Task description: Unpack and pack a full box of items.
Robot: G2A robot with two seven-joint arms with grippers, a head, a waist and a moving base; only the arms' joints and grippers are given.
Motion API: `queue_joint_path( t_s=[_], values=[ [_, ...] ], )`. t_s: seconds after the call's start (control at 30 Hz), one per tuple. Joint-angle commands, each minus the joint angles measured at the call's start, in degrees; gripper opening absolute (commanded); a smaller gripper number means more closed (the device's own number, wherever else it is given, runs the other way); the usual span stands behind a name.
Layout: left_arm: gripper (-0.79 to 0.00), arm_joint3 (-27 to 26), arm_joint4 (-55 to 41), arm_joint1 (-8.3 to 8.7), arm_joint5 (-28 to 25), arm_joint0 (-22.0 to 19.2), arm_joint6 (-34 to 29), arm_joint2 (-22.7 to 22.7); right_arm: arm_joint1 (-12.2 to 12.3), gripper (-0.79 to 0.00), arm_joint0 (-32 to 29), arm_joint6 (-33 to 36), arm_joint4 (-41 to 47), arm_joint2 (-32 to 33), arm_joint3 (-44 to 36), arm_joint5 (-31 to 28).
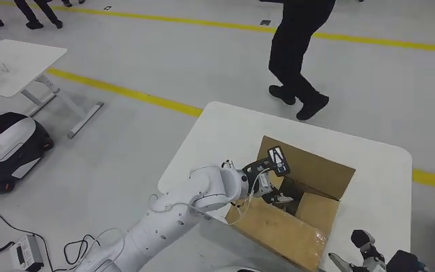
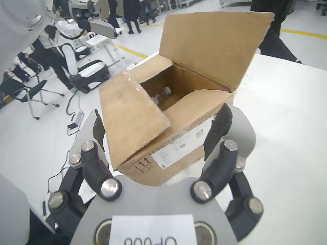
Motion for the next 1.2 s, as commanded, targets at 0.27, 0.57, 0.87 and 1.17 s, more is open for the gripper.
queue_joint_path(
  t_s=[0.27, 0.57, 0.87, 1.17],
  values=[
    [0.0, 0.0, 0.0, 0.0, 0.0, 0.0, 0.0, 0.0, 2.3, 0.0, 7.39, 24.0, 29.11, -4.42, 4.29, 5.6],
    [0.0, 0.0, 0.0, 0.0, 0.0, 0.0, 0.0, 0.0, 4.32, 0.0, 12.35, 39.8, 42.29, -4.22, 4.53, 15.13],
    [0.0, 0.0, 0.0, 0.0, 0.0, 0.0, 0.0, 0.0, 5.47, 0.0, 14.35, 45.84, 44.78, -5.27, 5.81, 17.51],
    [0.0, 0.0, 0.0, 0.0, 0.0, 0.0, 0.0, 0.0, 6.09, 0.0, 15.41, 46.03, 45.79, -7.1, 7.79, 17.99]
  ],
)
